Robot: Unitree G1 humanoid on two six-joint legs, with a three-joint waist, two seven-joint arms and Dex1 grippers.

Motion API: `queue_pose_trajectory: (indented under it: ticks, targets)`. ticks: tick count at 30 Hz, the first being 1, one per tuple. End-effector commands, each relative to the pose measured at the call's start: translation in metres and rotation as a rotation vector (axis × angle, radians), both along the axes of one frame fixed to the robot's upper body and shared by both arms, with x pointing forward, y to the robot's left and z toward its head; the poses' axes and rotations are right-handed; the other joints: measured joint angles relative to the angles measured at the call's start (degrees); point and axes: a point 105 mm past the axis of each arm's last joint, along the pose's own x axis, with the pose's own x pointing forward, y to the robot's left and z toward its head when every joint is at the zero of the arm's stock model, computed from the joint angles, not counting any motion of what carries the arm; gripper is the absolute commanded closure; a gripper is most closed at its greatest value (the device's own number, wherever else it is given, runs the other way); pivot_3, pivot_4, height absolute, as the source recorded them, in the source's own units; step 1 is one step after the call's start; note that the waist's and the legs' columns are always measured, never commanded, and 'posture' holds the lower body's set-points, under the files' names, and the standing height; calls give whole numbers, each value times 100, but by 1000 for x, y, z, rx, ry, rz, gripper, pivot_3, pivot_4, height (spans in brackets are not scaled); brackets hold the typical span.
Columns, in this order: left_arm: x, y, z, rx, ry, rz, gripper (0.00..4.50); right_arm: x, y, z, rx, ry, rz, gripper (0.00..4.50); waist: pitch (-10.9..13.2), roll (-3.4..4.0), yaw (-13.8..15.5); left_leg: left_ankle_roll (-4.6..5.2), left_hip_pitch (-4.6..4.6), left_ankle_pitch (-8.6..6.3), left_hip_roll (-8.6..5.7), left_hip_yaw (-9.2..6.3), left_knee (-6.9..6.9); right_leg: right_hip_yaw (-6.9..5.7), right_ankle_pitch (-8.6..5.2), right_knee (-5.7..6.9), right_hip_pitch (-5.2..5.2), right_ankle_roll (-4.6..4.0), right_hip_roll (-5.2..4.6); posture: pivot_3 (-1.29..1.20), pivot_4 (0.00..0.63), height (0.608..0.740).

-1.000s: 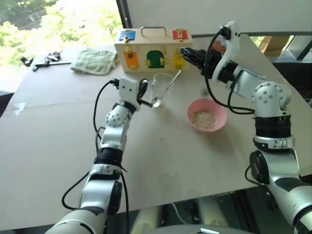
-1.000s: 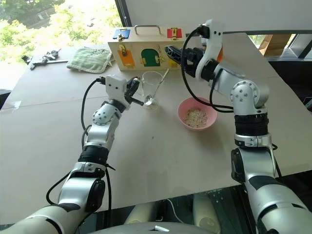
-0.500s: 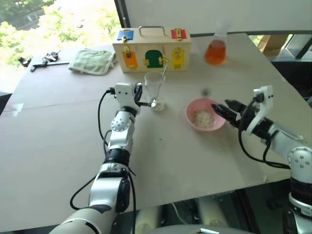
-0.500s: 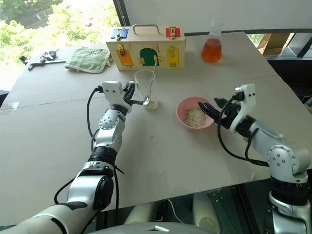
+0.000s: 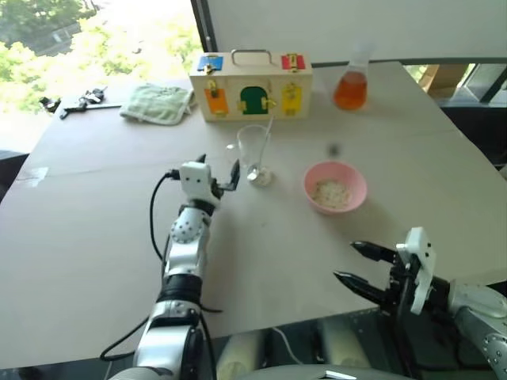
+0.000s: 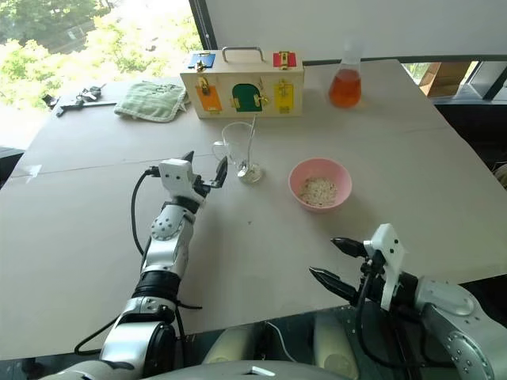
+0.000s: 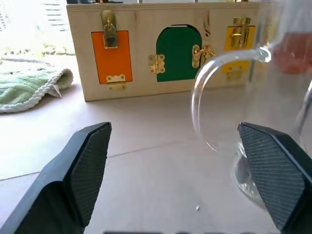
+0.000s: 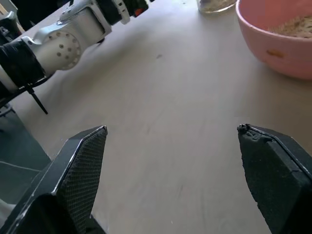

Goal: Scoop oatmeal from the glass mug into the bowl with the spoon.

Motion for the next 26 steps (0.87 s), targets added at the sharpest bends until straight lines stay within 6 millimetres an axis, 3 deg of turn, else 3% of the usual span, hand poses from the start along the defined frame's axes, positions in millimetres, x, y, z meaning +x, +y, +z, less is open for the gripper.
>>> queue_pose_trajectory:
  ticks: [1, 7, 15, 19, 26]
  targets:
    - [-8, 1, 27, 79, -69, -44, 55, 6, -4, 13, 17, -94, 1, 168, 0, 0, 40, 1, 6, -1, 2, -4, 0, -6, 0, -2, 9, 1, 1, 0, 150, 740]
    - [-51, 3, 29, 175, -6, -137, 55, 0, -18, -2, -55, -133, -40, 168, -2, 2, 94, -13, -4, 7, 3, -20, -7, -20, 3, -37, 13, 1, 0, 0, 150, 740]
    - [-142, 12, -42, 314, 354, -247, 55, 12, -51, -23, -134, -189, -162, 168, -2, 5, 98, 8, -1, -9, 15, -8, -42, -9, 2, -77, 17, 1, 0, 0, 150, 740]
    - [-150, 19, -47, 314, 378, -270, 55, 19, -61, -30, -158, -214, -146, 168, -16, 52, 224, 10, 13, -10, 24, -11, -42, -24, 0, -91, 39, -2, -2, 0, 150, 740]
    - [-154, 13, -35, 290, 341, -321, 55, 32, -63, -22, -129, -258, -128, 168, -16, 52, 206, 11, 11, -10, 40, -9, -43, -40, 2, -118, 51, -3, 3, 0, 150, 740]
